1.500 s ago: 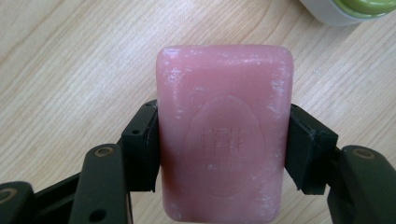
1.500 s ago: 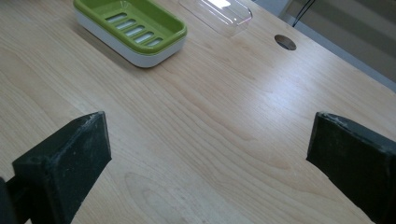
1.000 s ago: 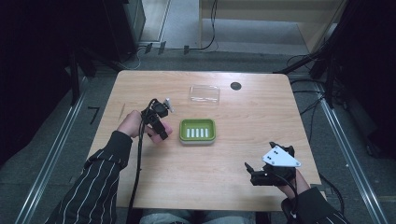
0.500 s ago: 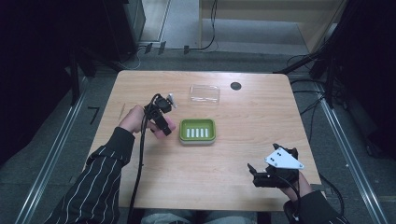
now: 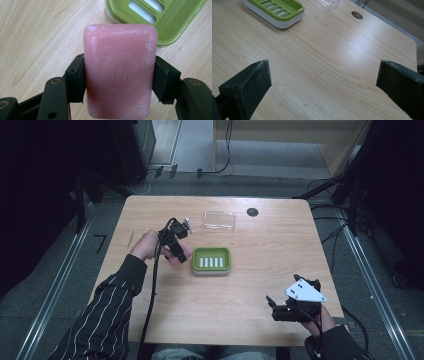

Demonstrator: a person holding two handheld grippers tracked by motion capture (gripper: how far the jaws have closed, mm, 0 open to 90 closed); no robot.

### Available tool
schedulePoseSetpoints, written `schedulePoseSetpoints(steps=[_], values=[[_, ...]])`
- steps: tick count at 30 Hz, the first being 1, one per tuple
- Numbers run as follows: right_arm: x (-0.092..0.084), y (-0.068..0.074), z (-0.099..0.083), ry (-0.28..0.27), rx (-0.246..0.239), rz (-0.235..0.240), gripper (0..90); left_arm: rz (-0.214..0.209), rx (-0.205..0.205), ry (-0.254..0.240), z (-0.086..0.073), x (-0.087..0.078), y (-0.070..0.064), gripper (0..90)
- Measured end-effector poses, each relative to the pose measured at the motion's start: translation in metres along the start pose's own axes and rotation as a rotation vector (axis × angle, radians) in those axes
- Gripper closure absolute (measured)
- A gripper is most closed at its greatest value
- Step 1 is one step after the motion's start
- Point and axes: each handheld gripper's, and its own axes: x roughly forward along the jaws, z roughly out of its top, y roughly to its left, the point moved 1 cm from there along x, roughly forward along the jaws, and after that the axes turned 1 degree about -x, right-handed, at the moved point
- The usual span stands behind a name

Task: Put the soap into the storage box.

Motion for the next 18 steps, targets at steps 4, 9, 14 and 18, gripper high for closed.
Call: schedulePoseSetpoints(steps=[4, 9, 14, 18], values=[[-0.001, 0.000, -0.001, 0.001, 0.000, -0.004, 0.0, 0.000, 0.006, -0.001, 0.004, -0.002, -0.002, 38.8], [-0.001, 0.000, -0.001, 0.003, 0.002, -0.009, 0.0, 0.001, 0.022, -0.009, 0.008, -0.003, -0.005, 38.7], [-0.001, 0.000, -0.001, 0.004, 0.000, -0.010, 0.0, 0.007, 0.037, -0.008, 0.012, -0.004, -0.007, 38.7], [-0.002, 0.000, -0.002, 0.006, 0.001, -0.010, 0.0, 0.006, 0.053, -0.001, 0.016, -0.003, -0.010, 38.7]])
